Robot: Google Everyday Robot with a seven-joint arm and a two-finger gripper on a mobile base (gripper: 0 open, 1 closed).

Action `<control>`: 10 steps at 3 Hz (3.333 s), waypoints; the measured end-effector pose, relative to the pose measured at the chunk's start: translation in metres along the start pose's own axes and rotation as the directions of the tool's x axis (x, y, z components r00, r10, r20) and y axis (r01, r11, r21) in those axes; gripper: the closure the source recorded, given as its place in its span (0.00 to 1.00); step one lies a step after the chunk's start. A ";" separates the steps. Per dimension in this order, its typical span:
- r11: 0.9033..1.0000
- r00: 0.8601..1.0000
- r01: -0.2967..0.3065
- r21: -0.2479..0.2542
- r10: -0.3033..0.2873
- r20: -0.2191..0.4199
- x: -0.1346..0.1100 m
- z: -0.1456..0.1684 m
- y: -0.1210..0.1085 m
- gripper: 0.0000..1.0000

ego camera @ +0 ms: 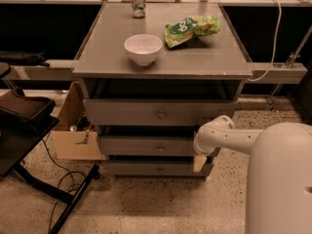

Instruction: Open middle drawer

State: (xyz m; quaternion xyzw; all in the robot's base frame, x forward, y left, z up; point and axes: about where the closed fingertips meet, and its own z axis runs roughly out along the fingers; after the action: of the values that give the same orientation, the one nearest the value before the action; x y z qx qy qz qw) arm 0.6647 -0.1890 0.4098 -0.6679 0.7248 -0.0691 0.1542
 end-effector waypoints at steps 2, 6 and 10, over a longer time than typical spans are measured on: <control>0.998 1.000 0.011 -0.068 -0.012 -0.020 -0.011 0.015 0.002 0.41; 0.984 0.996 0.039 -0.176 -0.053 -0.071 0.011 -0.025 0.044 1.00; 0.975 0.997 0.034 -0.218 -0.050 -0.066 0.016 -0.038 0.068 0.57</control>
Offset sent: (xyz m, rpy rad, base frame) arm 0.0004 0.0102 0.0039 -0.0521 0.0976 0.0286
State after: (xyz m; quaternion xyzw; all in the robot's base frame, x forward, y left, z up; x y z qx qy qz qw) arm 0.5873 -0.2024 0.4231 -0.6930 0.7187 -0.0166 0.0533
